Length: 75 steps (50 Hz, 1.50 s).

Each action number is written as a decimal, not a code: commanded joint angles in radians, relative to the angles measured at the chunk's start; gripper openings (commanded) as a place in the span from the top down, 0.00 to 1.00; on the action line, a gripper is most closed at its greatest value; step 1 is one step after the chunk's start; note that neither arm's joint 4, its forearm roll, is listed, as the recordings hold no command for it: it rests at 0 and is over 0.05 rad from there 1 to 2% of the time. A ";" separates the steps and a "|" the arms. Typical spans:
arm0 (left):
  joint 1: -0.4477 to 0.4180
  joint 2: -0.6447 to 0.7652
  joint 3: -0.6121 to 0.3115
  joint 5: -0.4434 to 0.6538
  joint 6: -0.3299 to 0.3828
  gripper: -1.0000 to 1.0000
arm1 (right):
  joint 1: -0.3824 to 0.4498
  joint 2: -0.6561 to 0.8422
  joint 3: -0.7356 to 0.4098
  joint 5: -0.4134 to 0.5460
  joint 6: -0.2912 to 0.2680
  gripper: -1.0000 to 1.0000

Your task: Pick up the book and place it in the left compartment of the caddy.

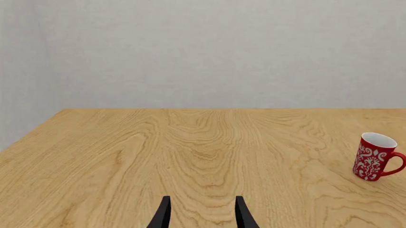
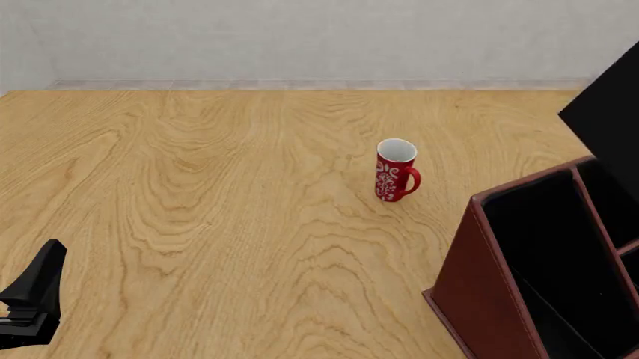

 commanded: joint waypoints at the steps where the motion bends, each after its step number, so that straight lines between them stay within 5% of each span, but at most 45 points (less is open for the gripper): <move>1: 0.000 0.000 0.000 0.000 0.000 0.00 | -0.050 -0.084 -0.002 0.094 0.040 1.00; 41: 0.000 0.000 0.000 0.000 0.000 0.00 | -0.073 -0.236 0.287 0.080 0.150 1.00; 75: 0.000 0.000 0.000 0.000 0.000 0.00 | -0.086 -0.269 0.479 -0.005 0.174 1.00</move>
